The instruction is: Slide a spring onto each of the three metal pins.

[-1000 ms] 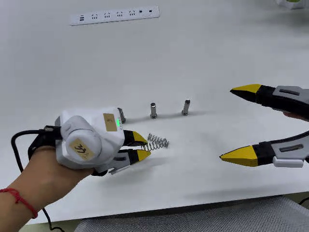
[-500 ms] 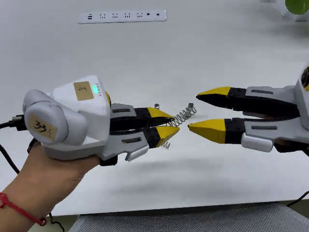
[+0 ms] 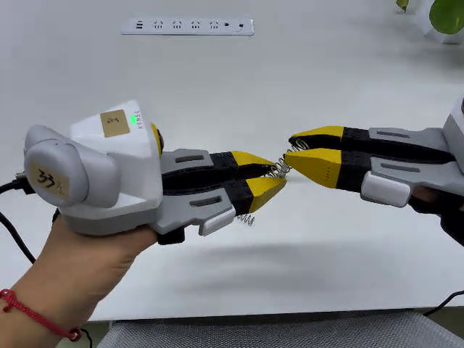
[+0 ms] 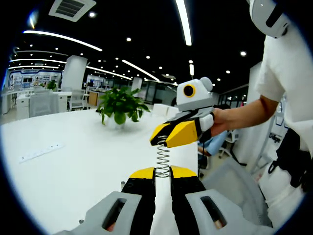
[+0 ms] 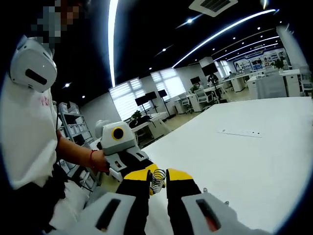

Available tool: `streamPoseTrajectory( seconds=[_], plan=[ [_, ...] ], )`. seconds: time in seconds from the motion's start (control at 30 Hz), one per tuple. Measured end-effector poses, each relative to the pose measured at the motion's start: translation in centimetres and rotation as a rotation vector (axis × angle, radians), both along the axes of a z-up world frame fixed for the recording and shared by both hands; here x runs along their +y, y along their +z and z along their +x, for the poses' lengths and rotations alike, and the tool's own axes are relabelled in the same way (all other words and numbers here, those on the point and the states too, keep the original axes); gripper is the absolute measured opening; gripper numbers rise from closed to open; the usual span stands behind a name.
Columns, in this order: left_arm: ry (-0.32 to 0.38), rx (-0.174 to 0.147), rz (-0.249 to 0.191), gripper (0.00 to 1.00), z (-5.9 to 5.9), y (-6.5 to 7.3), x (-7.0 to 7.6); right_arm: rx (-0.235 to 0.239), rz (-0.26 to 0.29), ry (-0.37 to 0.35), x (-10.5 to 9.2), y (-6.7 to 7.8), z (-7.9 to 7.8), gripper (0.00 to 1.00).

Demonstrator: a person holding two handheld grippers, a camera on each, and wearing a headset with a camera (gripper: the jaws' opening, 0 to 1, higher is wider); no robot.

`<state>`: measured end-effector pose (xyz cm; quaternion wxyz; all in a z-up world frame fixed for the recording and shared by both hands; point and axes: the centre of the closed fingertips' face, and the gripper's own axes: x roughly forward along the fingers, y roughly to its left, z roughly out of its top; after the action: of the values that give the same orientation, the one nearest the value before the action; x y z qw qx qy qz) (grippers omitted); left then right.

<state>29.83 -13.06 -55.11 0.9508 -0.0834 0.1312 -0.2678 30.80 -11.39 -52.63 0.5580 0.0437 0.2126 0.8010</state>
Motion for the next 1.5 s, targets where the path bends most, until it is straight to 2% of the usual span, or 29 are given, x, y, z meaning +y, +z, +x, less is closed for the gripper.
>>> streamPoseTrajectory(
  seconds=[0.2,0.4,0.57,0.77,0.87,1.4,1.5],
  plan=[
    [-0.009,-0.003,0.001,0.1,-0.1,0.0,-0.2,-0.014,-0.006,0.018,0.1,0.3,-0.4,0.11],
    [-0.025,0.009,0.016,0.11,-0.2,-0.3,-0.4,-0.068,-0.027,0.05,0.2,0.2,-1.1,0.11],
    [-0.03,0.023,0.037,0.17,-0.2,-0.8,-0.4,-0.099,-0.034,0.063,0.1,0.4,-1.1,0.11],
    [-0.045,0.027,0.039,0.15,-0.2,-1.0,-0.7,-0.117,-0.038,0.071,0.1,0.5,-1.1,0.11],
    [-0.049,0.027,0.037,0.13,-0.2,-1.0,-0.8,-0.141,-0.047,0.081,0.1,0.3,-1.2,0.11],
    [-0.054,0.037,0.039,0.1,-0.2,-1.3,-0.8,-0.185,-0.066,0.123,-0.1,0.1,-1.8,0.12],
    [-0.059,0.041,0.039,0.1,-0.3,-1.3,-0.9,-0.196,-0.08,0.139,-0.2,0.0,-1.9,0.15]
  ],
)
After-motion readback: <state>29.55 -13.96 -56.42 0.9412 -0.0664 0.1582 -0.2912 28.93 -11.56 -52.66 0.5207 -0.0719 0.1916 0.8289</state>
